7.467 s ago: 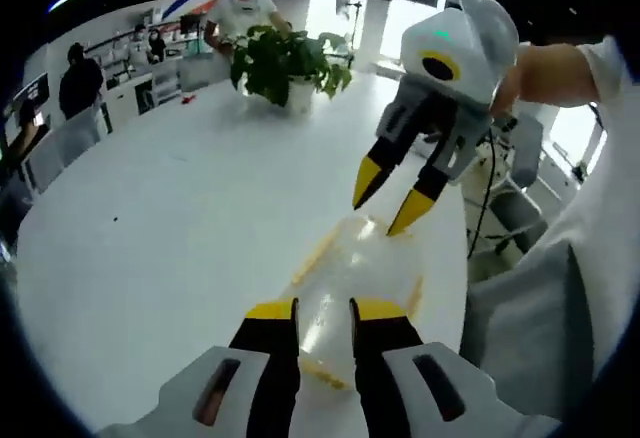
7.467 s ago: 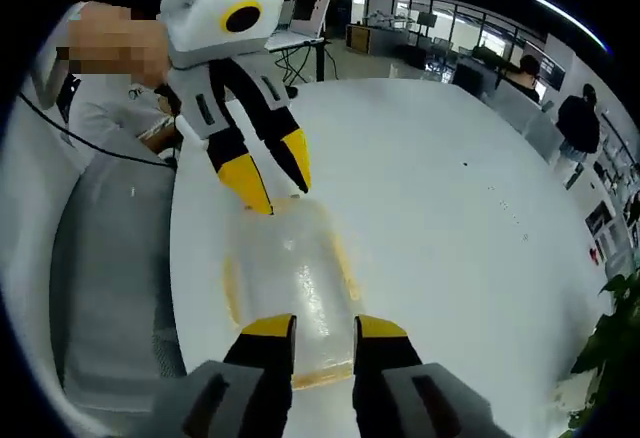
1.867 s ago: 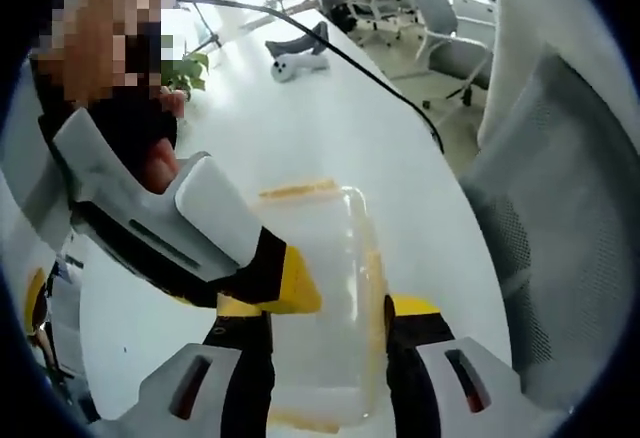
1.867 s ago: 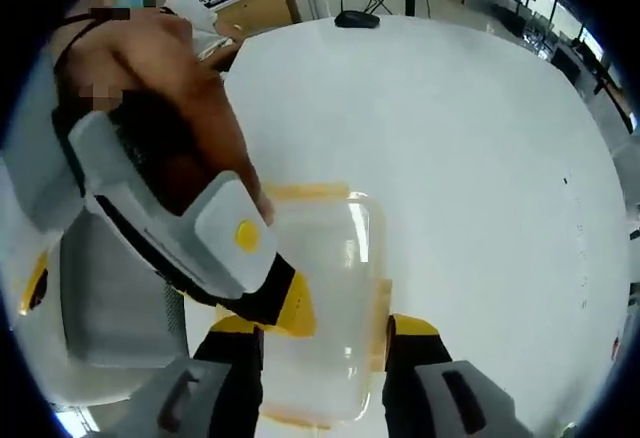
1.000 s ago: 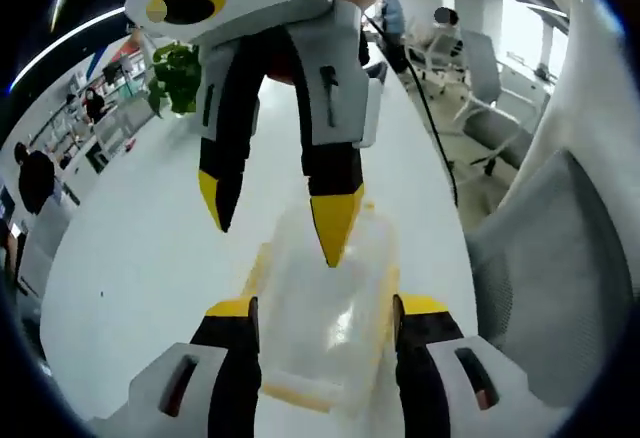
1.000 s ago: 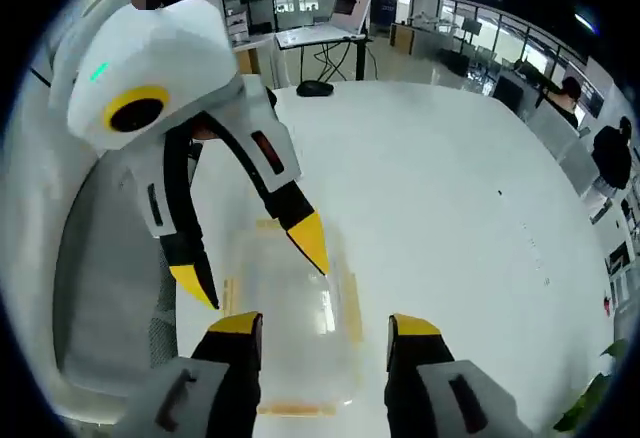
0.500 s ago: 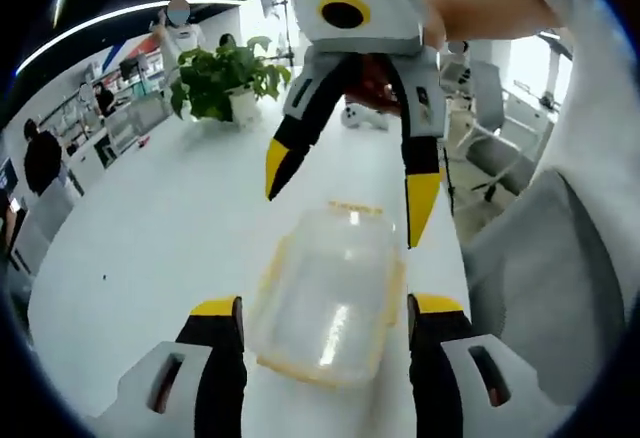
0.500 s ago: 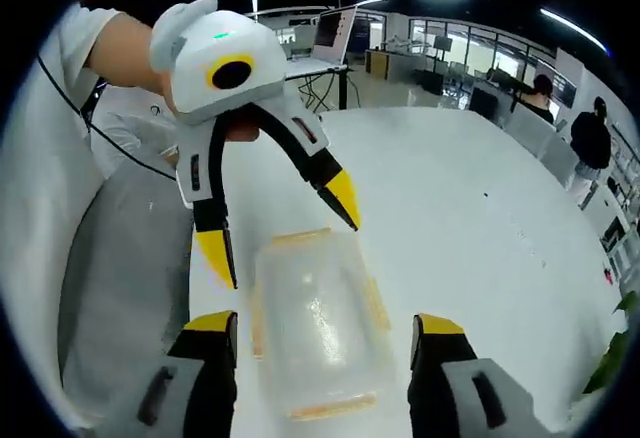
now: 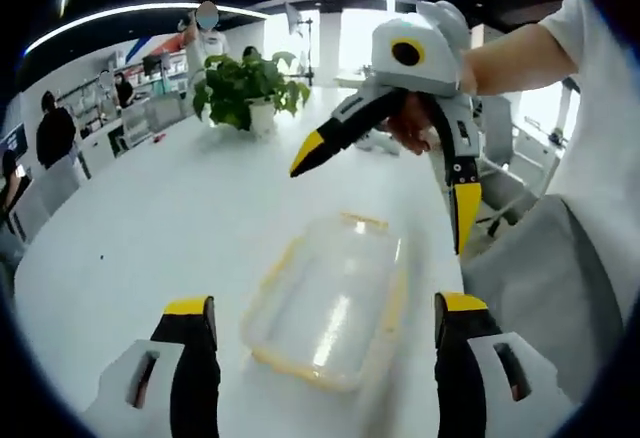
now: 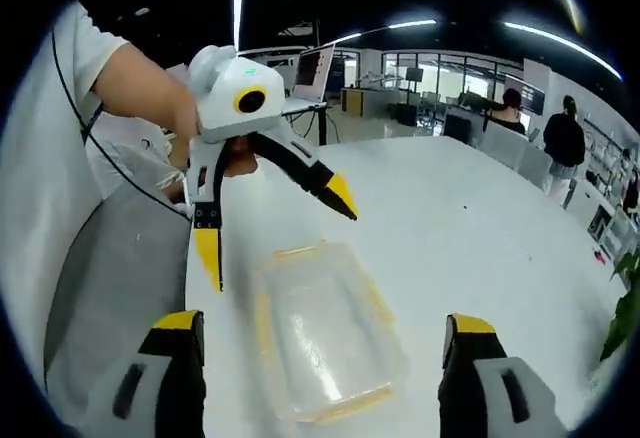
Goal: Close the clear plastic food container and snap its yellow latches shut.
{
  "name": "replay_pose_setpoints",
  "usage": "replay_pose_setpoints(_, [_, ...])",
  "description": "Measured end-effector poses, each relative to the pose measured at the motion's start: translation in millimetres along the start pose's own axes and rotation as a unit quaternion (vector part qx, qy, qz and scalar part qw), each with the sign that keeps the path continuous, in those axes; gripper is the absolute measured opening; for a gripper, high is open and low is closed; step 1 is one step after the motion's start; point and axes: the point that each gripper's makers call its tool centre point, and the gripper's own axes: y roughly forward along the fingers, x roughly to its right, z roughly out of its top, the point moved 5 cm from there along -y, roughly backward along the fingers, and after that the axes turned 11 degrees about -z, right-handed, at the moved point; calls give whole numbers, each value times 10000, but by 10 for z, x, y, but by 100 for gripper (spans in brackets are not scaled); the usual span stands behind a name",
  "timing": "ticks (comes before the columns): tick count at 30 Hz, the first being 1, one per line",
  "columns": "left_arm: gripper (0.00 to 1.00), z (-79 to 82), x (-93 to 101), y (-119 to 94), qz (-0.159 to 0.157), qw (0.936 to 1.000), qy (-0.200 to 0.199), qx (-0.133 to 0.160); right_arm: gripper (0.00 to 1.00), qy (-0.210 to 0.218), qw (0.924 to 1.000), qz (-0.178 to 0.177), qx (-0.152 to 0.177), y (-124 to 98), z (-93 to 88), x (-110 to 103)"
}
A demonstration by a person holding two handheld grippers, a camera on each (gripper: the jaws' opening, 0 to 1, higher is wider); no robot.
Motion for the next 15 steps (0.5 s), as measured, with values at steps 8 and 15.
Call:
replay_pose_setpoints(8, [95, -104, -27, 1, 83, 9997, -28, 246, 99, 332, 9991, -228, 122, 24, -214, 20])
replay_pose_setpoints(15, [89, -264, -64, 34, 99, 9998, -19, 199, 95, 191, 9994, -298, 26, 70, -344, -10])
